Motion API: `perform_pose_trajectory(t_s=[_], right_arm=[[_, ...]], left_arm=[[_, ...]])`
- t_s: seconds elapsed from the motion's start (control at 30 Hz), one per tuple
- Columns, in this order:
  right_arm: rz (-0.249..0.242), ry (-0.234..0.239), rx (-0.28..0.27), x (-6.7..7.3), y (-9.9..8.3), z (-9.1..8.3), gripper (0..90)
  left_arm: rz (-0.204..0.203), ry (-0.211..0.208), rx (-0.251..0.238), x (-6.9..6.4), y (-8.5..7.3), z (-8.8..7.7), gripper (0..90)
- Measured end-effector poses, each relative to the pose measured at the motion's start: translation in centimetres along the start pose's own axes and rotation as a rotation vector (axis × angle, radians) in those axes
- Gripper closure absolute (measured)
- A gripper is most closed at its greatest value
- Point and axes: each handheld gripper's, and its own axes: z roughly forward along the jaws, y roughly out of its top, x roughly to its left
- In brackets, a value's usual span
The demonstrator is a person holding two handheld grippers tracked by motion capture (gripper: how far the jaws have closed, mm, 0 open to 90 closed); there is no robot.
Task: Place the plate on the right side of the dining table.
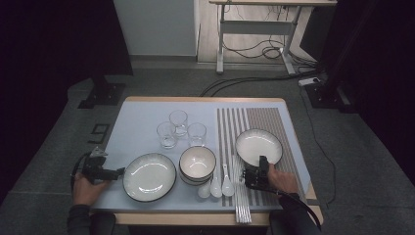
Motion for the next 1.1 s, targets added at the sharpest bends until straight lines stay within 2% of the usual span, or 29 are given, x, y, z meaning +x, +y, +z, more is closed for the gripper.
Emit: perform_pose_trajectory(t_s=[0.23,0.47,0.73,1.1], right_arm=[[0.001,0.040,-0.012,0.6,-0.2,-0.7,79.0],[-0.001,0.022,-0.021,1.0,-0.3,-0.8,79.5],[-0.001,0.026,-0.030,1.3,-0.2,-1.6,79.3],[0.093,0.081,-0.068,-0.1,-2.0,-2.5,53.9]], left_arm=[[0.000,0.000,0.000,0.0,0.0,0.0,0.0],[-0.002,0.000,-0.002,0.0,0.0,0.0,0.0],[-0.002,0.000,-0.002,0.0,0.0,0.0,0.0],[0.000,0.000,-0.001,0.0,0.0,0.0,0.0]])
